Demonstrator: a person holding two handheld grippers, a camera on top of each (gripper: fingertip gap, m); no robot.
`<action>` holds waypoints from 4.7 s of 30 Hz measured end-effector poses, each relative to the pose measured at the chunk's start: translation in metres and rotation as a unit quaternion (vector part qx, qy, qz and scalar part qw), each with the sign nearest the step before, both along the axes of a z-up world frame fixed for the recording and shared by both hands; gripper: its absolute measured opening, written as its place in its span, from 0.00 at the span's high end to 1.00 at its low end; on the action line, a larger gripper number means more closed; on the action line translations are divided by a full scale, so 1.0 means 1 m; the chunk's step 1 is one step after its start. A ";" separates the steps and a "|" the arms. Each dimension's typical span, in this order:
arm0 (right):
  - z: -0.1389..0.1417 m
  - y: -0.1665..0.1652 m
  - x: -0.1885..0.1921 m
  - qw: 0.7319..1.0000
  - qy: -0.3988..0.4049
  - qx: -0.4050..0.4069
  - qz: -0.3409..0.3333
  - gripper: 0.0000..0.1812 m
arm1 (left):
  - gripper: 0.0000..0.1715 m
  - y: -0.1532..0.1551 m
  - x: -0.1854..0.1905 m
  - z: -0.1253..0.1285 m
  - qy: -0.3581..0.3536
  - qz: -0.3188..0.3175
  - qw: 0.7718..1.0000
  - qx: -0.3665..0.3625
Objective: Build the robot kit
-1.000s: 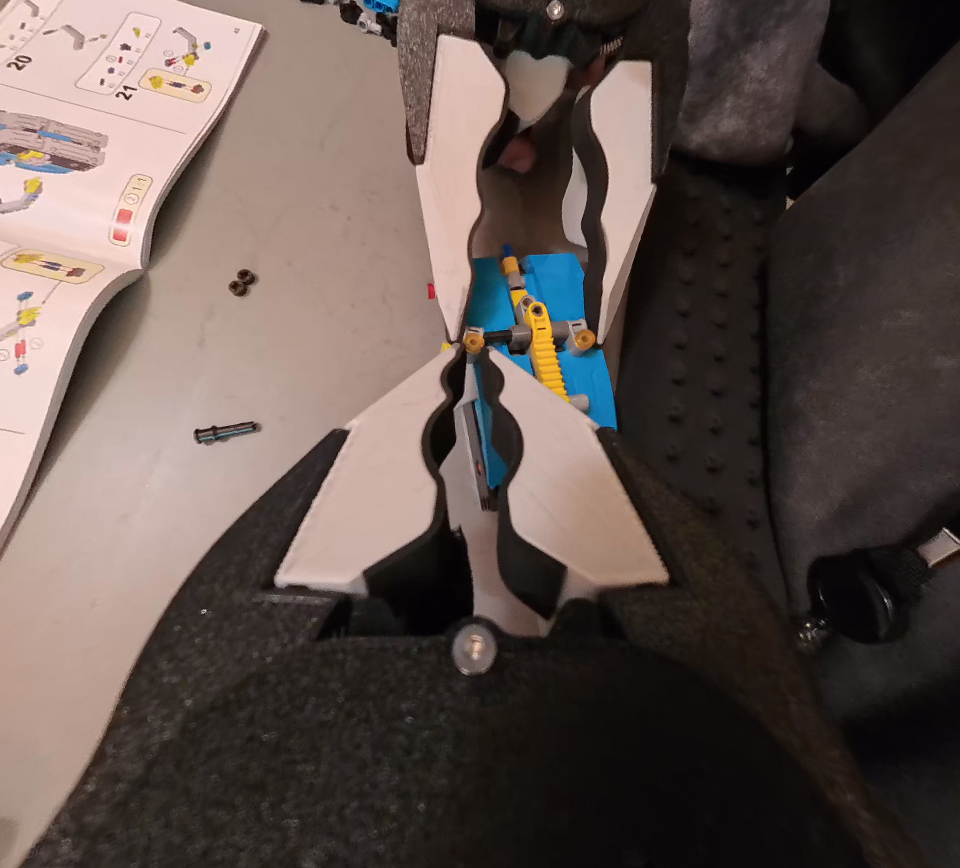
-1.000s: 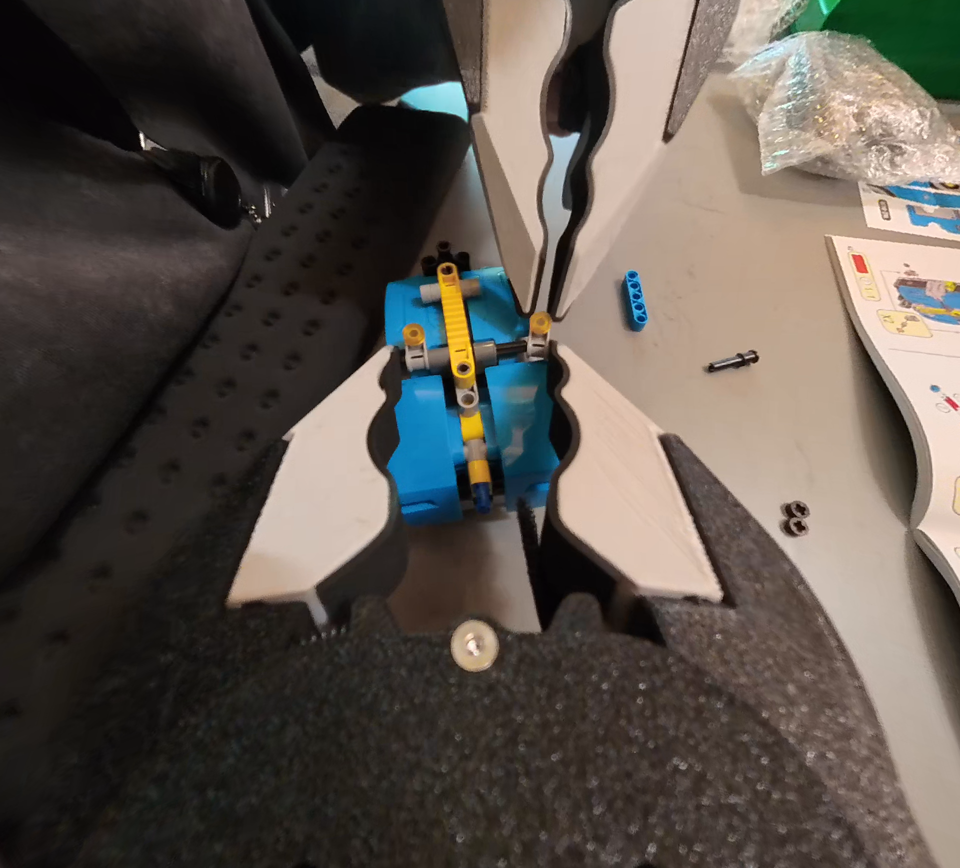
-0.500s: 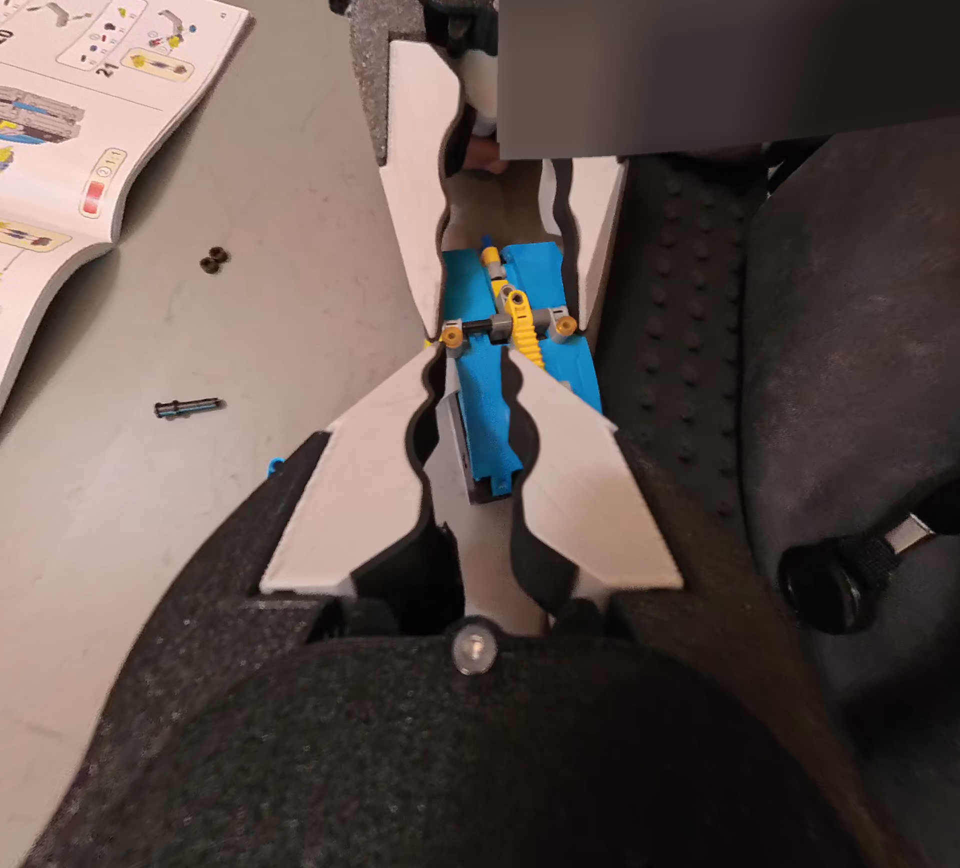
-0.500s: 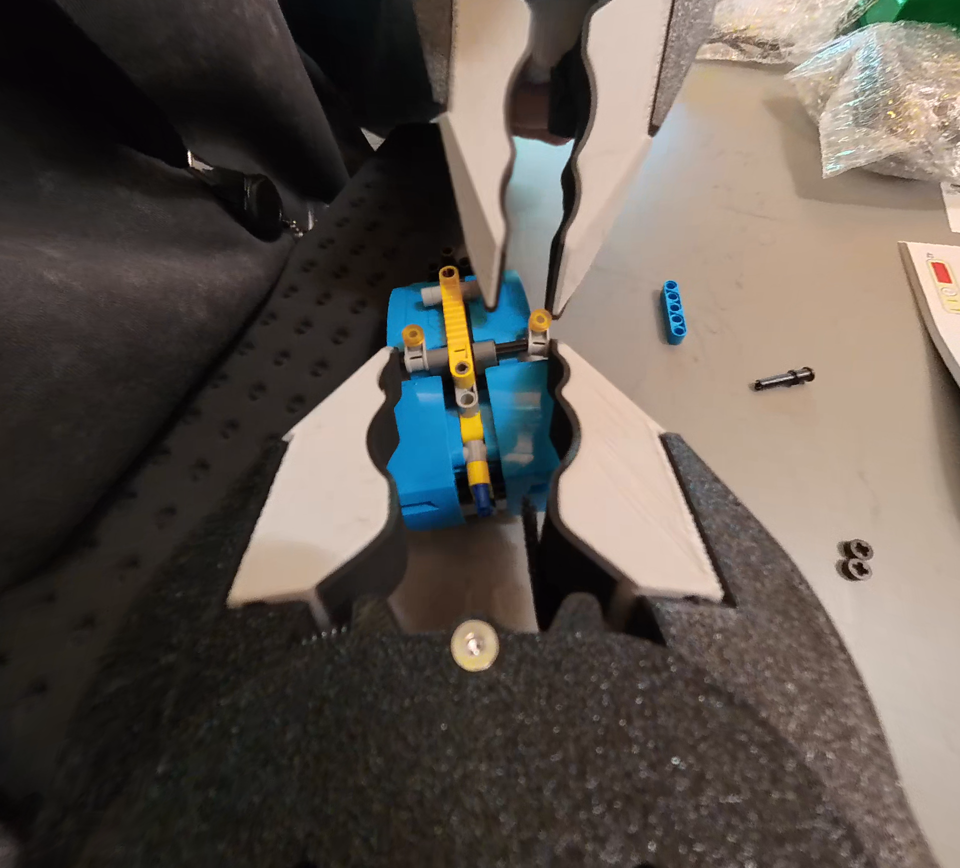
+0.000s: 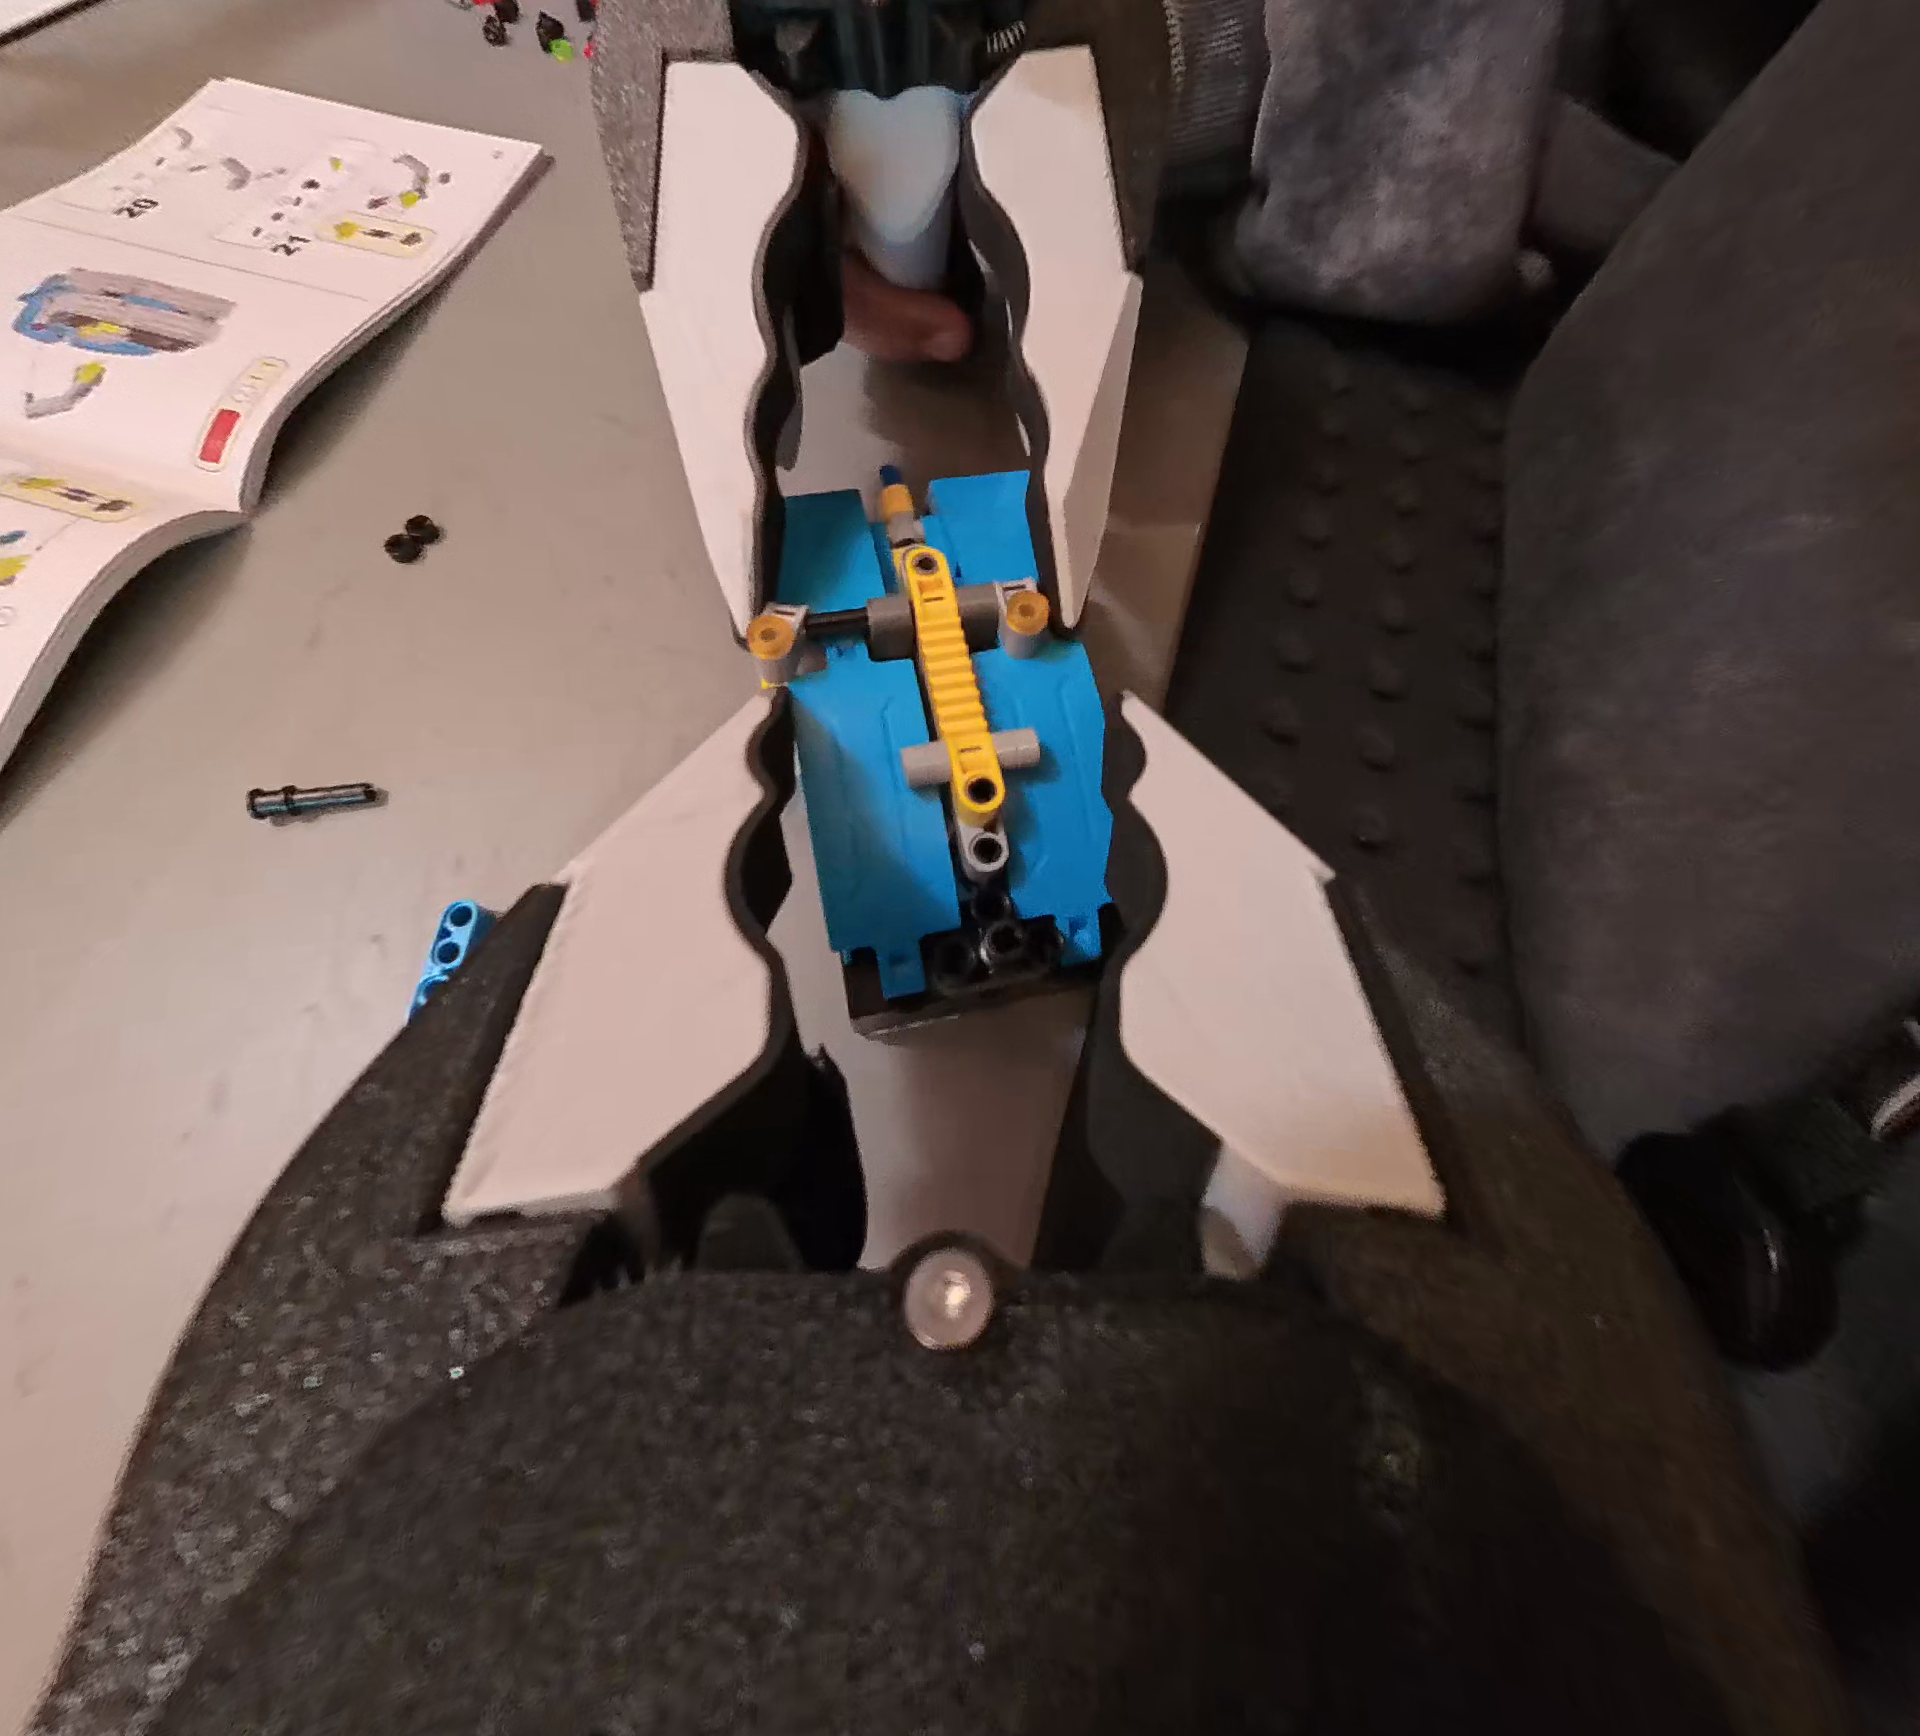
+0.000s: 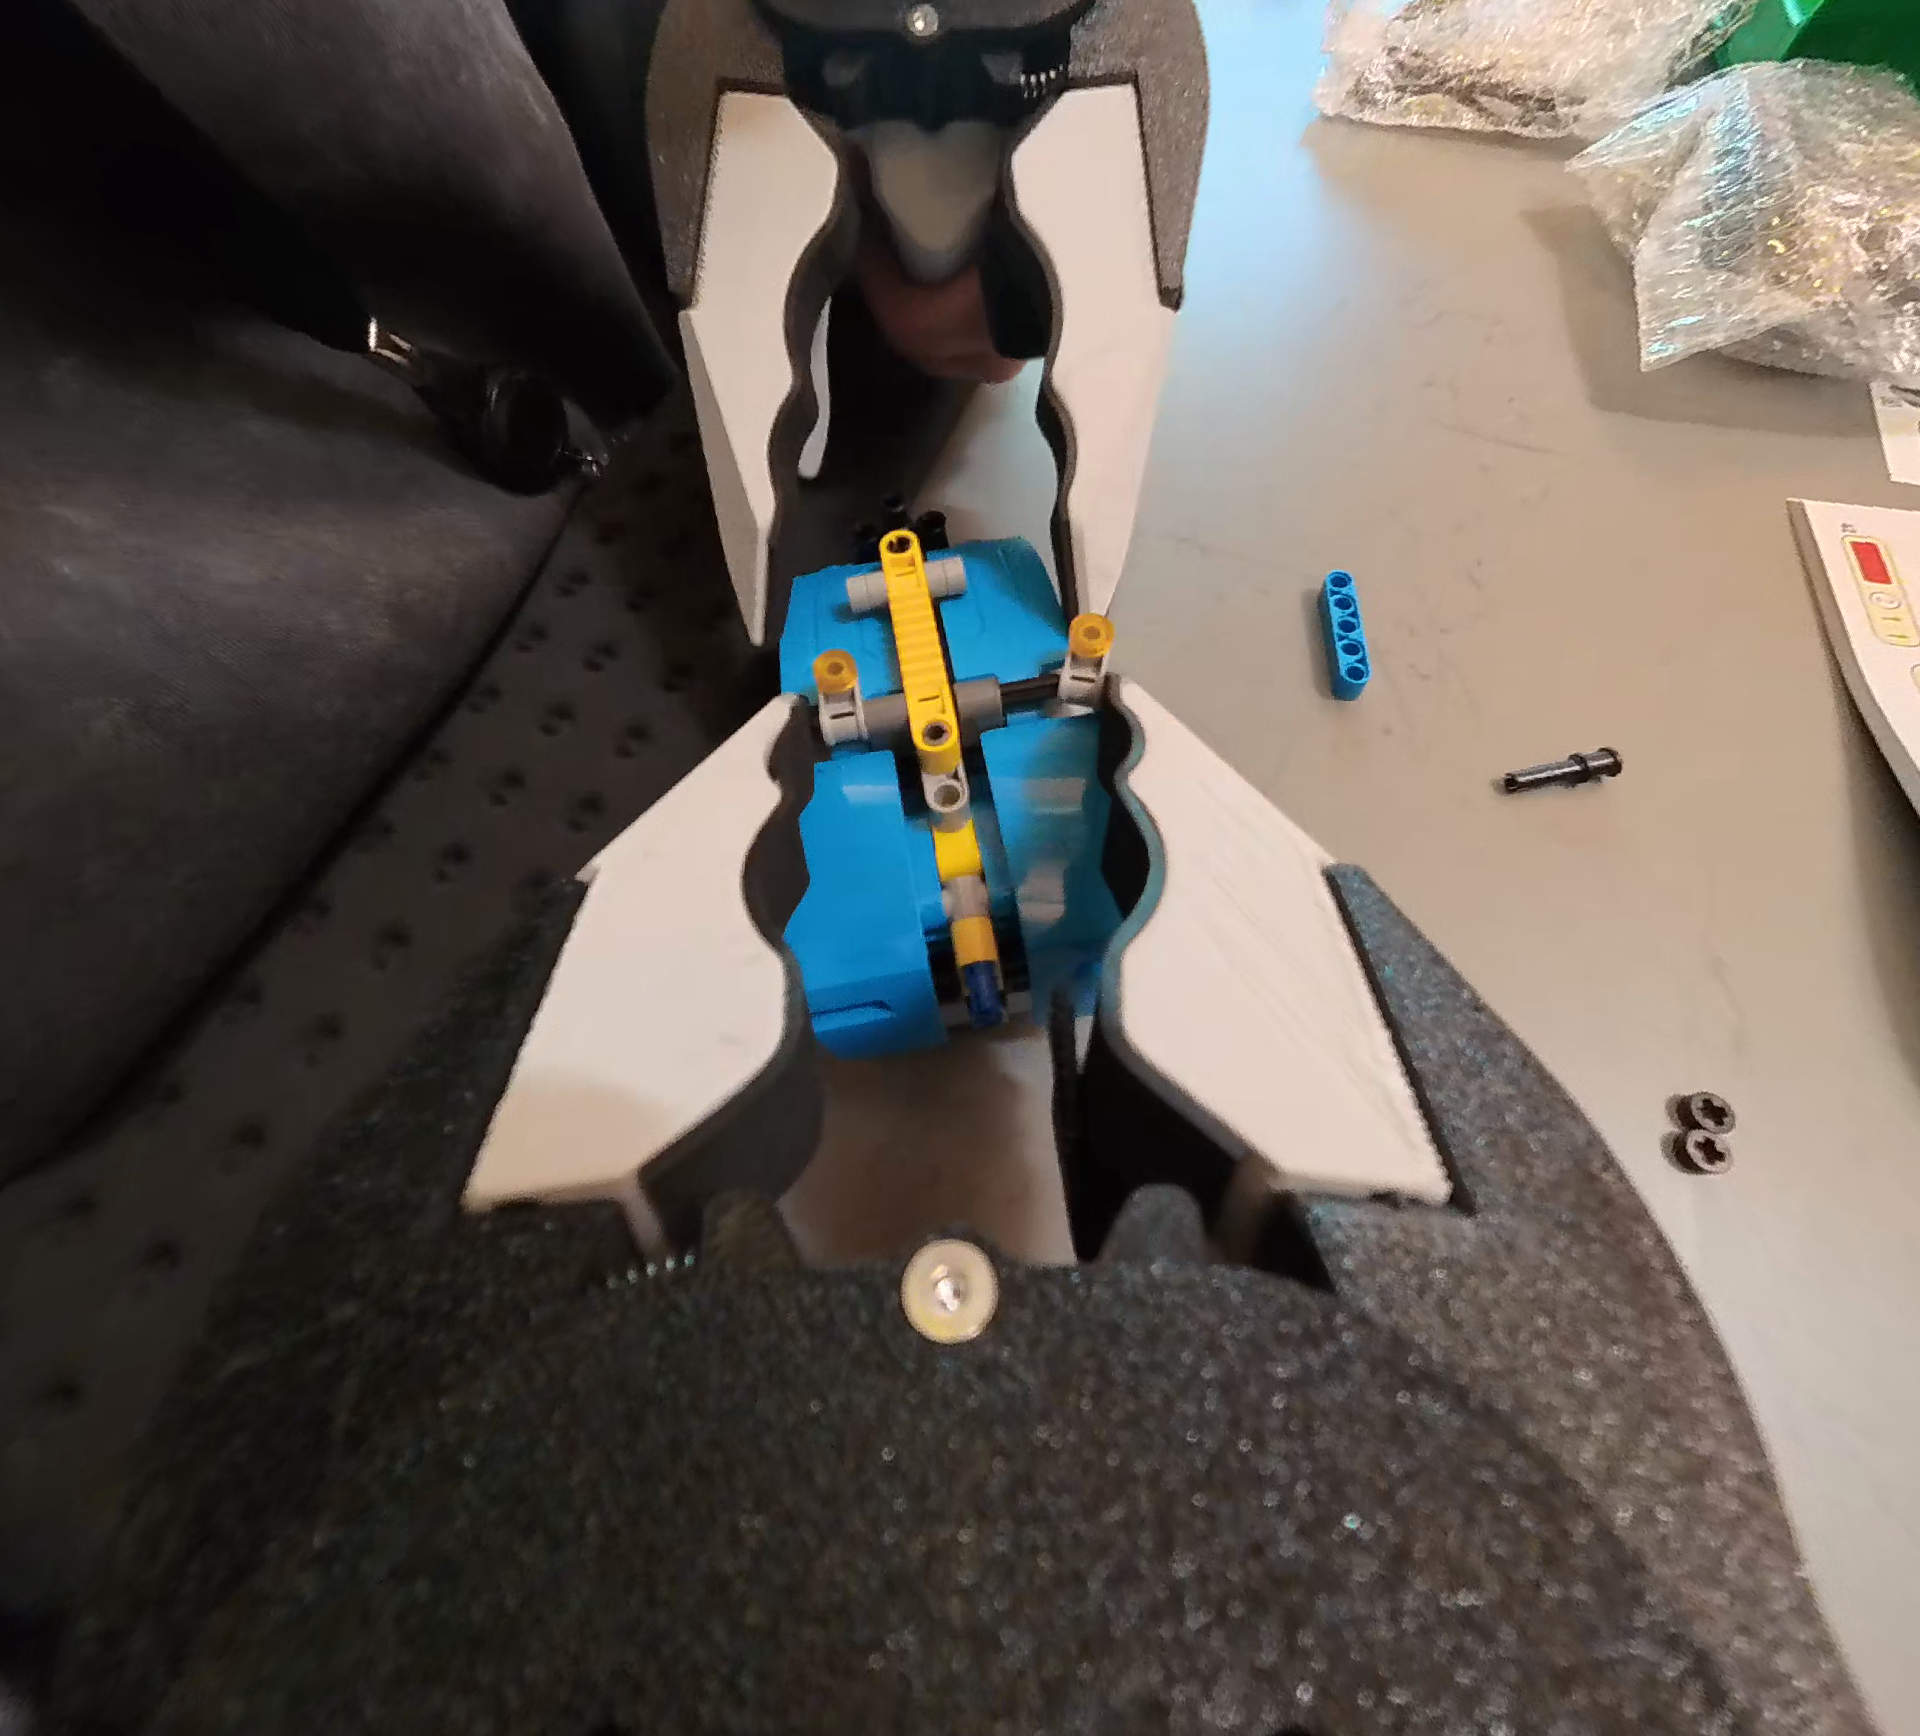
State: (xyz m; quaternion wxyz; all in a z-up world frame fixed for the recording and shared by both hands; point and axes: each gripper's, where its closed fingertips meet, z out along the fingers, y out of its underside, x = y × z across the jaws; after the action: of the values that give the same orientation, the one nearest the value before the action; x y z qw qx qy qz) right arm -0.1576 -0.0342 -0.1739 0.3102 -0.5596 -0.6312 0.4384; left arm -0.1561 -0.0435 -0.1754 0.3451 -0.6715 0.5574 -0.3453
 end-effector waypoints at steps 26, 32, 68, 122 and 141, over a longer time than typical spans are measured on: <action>-0.002 0.001 -0.005 0.999 -0.040 0.015 0.004 0.70 | 0.54 0.012 -0.005 -0.001 0.003 -0.055 0.998 0.025; -0.002 -0.001 -0.005 0.999 -0.032 -0.003 0.016 0.71 | 0.64 0.005 0.000 0.004 -0.004 -0.064 0.996 0.060; 0.003 0.019 -0.004 0.991 -0.057 0.090 -0.083 0.76 | 0.70 0.022 0.008 0.003 -0.017 -0.013 0.997 0.077; 0.003 0.044 0.018 0.985 -0.020 -0.052 -0.165 0.96 | 1.00 0.045 -0.017 0.005 -0.059 0.035 0.997 0.018; 0.001 0.051 0.029 0.985 -0.025 -0.074 -0.156 0.99 | 1.00 0.048 -0.004 0.005 -0.064 0.001 0.997 0.039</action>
State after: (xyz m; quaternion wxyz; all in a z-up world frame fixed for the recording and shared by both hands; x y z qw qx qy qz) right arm -0.1287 0.0170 -0.1724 0.3168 -0.6830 -0.5097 0.4164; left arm -0.1600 0.0046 -0.1701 0.4068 -0.6347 0.5462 -0.3652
